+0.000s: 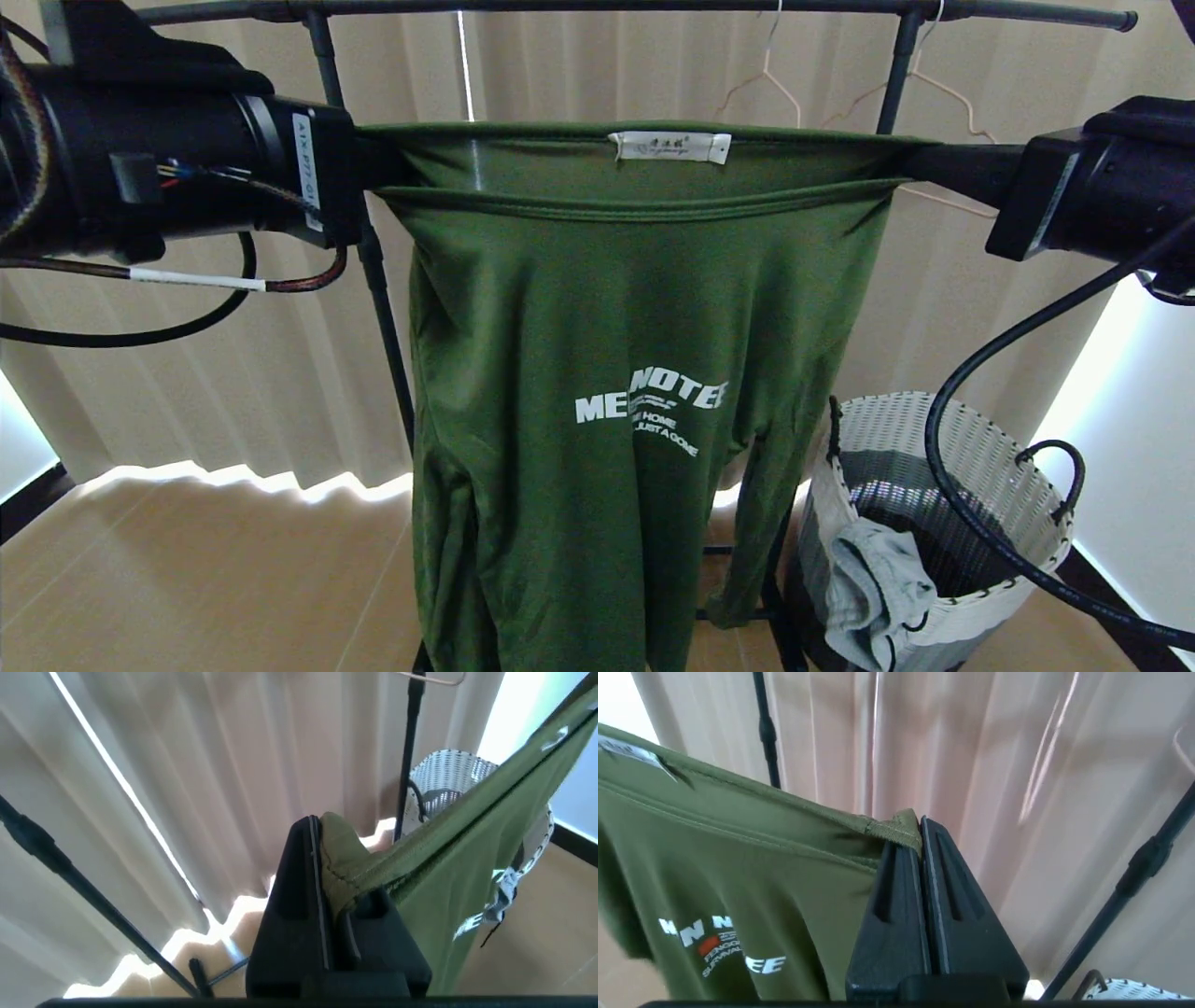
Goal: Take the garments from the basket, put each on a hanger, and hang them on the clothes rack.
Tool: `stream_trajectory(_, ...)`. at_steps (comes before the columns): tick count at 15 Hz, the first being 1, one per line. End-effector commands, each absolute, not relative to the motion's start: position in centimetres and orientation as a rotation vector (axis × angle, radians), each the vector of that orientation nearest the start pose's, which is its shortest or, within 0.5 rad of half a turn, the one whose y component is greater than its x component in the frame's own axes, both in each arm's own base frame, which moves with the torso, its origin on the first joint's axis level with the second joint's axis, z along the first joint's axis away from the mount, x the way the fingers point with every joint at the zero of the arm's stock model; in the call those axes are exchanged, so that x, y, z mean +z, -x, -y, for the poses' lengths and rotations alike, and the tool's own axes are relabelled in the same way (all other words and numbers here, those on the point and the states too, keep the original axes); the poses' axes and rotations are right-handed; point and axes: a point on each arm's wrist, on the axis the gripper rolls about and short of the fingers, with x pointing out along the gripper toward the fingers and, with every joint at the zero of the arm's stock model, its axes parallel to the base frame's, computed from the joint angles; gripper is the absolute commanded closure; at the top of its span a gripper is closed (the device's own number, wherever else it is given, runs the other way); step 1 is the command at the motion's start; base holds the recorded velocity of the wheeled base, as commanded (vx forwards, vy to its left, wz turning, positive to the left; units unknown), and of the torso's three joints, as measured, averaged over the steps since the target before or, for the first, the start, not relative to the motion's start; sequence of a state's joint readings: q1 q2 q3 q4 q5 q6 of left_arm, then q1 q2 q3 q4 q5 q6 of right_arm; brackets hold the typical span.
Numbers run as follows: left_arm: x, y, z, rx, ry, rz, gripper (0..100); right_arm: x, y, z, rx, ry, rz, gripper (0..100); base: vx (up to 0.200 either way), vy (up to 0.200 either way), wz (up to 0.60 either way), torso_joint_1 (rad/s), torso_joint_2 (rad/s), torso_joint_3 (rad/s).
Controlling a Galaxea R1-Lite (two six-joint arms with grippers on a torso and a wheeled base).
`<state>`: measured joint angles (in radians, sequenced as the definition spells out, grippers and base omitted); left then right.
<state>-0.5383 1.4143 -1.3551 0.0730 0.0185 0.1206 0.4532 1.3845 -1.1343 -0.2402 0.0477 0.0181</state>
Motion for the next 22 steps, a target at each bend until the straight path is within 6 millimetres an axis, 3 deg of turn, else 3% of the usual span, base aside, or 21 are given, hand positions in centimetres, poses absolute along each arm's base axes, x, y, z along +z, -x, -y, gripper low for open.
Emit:
stream_trajectory(1,35.0,-20.0,11.9,-0.521,-0.151,-0.071,100,32.4,-21.1,-10.4,0.5,-0.016,-0.014,100,0.0,0.0,0.0,0.0,0.0,0.0)
stream_trajectory(4,35.4,-20.0,11.9,-0.516,-0.139,-0.034,100,32.4,-21.0,-10.3,0.497,-0.016,-0.017,100,0.0,0.0,0.0,0.0,0.0,0.0)
stream_trajectory(8,34.0,-20.2,12.0,-0.521,-0.151,-0.08,100,31.9,-21.1,-10.2,0.494,-0.012,-0.033,100,0.0,0.0,0.0,0.0,0.0,0.0)
stream_trajectory(9,33.9,-20.3,12.1,-0.521,-0.151,-0.08,100,31.9,-21.1,-10.2,0.494,-0.012,-0.033,0,0.0,0.0,0.0,0.0,0.0,0.0)
stream_trajectory(13,32.9,-20.5,12.0,-0.497,-0.164,-0.114,100,31.1,-20.7,-10.1,0.495,-0.008,-0.053,0,0.0,0.0,0.0,0.0,0.0,0.0)
stream_trajectory(20,31.4,-23.4,13.0,-0.3,-0.186,-0.138,100,31.4,-16.9,-8.6,0.638,-0.022,-0.009,0,0.0,0.0,0.0,0.0,0.0,0.0)
stream_trajectory(22,31.2,-24.0,12.3,-0.269,-0.186,-0.148,100,31.7,-16.1,-8.3,0.651,-0.024,0.005,0,0.0,0.0,0.0,0.0,0.0,0.0)
